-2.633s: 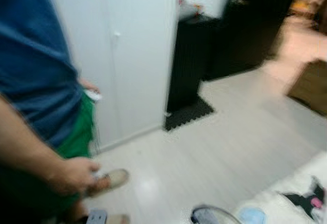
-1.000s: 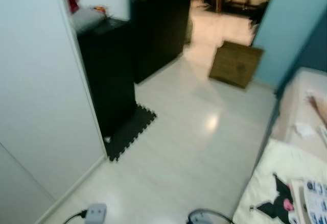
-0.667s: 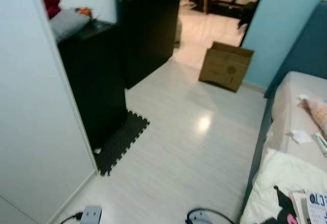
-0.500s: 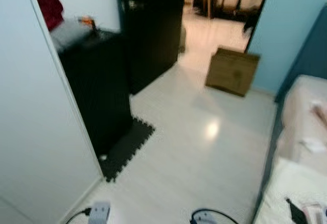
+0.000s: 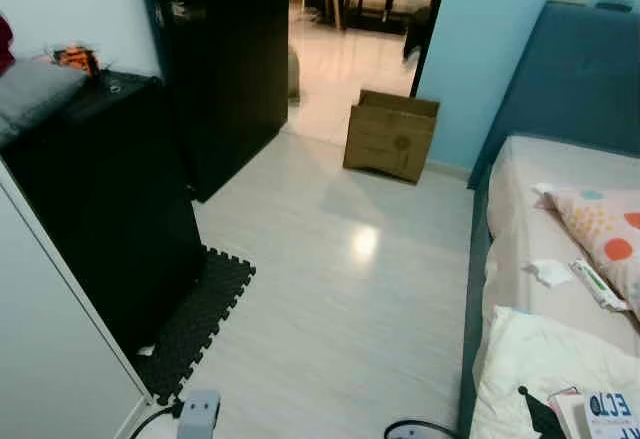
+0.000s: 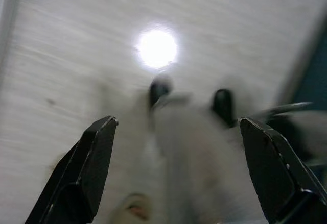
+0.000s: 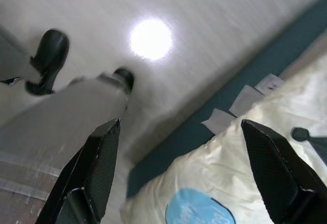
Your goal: Clean up the room
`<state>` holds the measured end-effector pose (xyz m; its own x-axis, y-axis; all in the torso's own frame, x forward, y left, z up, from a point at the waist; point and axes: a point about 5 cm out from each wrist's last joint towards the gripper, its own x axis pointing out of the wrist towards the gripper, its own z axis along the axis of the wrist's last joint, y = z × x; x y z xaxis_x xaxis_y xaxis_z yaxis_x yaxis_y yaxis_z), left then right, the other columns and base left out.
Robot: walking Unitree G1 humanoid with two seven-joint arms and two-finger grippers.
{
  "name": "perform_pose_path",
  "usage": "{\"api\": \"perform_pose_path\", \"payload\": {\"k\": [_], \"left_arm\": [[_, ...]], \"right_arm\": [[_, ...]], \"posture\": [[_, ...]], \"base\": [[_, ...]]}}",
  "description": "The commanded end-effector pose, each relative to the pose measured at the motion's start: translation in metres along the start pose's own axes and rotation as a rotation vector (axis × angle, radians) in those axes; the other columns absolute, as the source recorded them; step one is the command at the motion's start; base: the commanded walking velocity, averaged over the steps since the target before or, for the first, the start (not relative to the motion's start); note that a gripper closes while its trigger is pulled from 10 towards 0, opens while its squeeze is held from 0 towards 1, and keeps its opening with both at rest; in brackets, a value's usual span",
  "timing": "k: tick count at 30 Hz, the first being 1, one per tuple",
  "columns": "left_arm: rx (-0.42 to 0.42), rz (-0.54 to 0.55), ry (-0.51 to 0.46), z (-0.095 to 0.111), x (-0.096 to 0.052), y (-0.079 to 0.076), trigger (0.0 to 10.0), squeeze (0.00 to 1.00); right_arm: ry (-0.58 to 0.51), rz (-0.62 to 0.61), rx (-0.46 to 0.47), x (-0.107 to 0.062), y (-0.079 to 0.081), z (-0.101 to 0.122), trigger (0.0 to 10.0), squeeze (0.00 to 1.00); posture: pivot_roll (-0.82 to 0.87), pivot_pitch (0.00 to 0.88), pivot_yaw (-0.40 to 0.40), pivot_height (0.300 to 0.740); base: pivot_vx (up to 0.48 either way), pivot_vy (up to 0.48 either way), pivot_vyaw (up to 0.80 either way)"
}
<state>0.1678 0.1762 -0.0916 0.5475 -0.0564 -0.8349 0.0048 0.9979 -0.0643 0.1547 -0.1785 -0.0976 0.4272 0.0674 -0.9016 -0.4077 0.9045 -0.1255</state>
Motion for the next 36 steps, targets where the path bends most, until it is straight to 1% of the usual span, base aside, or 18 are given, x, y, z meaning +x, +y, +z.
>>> {"api": "perform_pose_path", "payload": {"k": [1, 3, 16, 26, 36], "left_arm": [[0.015, 0.007, 0.005, 0.0002, -0.0003, 0.0031, 10.0, 0.0], [0.017, 0.006, 0.006, 0.0002, -0.0004, 0.0032, 10.0, 0.0], [0.019, 0.001, 0.005, 0.0014, -0.0001, 0.003, 10.0, 0.0], [0.017, 0.003, 0.014, -0.0023, -0.0009, 0.0038, 10.0, 0.0], [0.018, 0.002, 0.009, -0.0004, -0.0005, 0.0034, 10.0, 0.0]], "right_arm": [[0.025, 0.022, 0.004, 0.0001, 0.0075, -0.006, 10.0, 0.0], [0.024, 0.02, 0.006, 0.0002, 0.0073, -0.0057, 10.0, 0.0], [0.022, 0.021, 0.017, 0.001, 0.0108, -0.0032, 10.0, 0.0], [0.024, 0.023, 0.022, 0.0012, 0.0129, -0.0034, 10.0, 0.0], [0.02, 0.026, 0.023, 0.0016, 0.0148, -0.0016, 10.0, 0.0]], "posture": [[-0.03, 0.013, -0.024, 0.74], [-0.03, 0.009, -0.023, 0.74], [-0.03, 0.022, -0.016, 0.74], [-0.03, 0.025, -0.011, 0.74], [-0.02, 0.024, -0.011, 0.74]], "base": [[0.255, 0.0, -0.77], [0.255, 0.0, -0.77], [0.253, 0.0, 0.0], [0.255, 0.0, -0.77], [0.252, 0.0, -0.78]]}}
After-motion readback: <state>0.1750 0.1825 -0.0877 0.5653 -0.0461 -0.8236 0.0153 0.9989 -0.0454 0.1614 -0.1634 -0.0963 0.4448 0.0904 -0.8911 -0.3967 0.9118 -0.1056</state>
